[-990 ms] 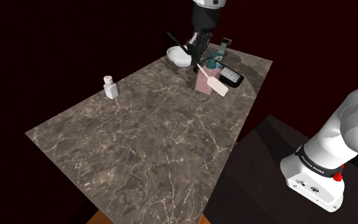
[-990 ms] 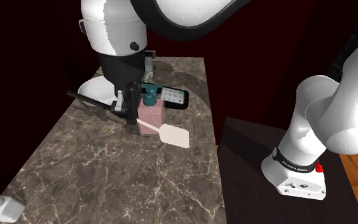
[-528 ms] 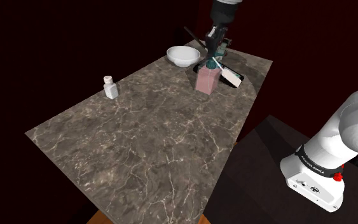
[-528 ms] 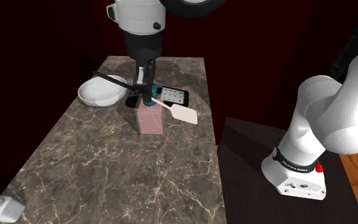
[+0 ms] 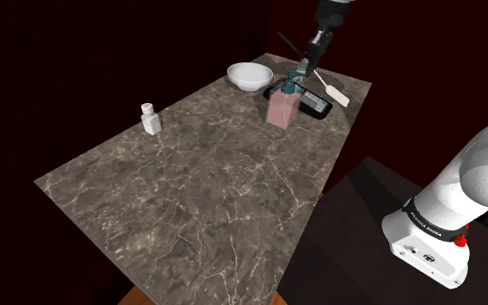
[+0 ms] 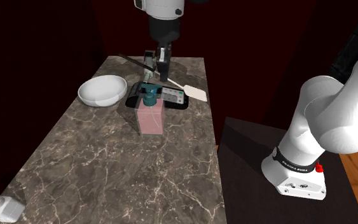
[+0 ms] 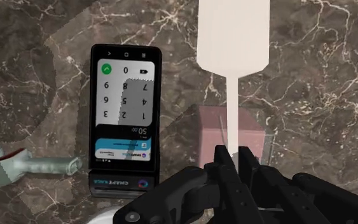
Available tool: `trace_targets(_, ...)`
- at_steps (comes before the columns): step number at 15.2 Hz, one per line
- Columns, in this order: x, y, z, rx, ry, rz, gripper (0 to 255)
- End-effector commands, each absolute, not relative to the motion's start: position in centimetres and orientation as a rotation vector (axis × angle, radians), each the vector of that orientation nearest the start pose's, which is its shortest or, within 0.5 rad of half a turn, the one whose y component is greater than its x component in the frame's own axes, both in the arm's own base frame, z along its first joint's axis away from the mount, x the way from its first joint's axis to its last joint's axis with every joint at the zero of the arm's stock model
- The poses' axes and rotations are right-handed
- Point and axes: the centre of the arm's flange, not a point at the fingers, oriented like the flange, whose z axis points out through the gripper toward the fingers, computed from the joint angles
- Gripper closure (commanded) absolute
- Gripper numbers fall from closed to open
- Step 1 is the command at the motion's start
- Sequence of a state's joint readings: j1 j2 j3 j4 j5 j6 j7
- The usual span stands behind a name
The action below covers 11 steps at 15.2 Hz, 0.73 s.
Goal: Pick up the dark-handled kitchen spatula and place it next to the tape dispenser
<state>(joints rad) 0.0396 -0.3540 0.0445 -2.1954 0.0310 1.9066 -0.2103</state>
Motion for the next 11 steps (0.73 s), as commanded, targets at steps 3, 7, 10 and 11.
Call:
trace_targets(3,45.5,-1.1,53.4,-3.099,-0.443,-0.103,255)
trace_targets(7,45.5,-6.4,53.4,-3.099,-0.443,-0.103,255)
trace_targets(10,45.5,-10.4,53.4,-3.099,-0.443,-0.103,255)
trace_targets(11,45.5,-11.7,53.4,-3.099,-0.443,-0.103,255)
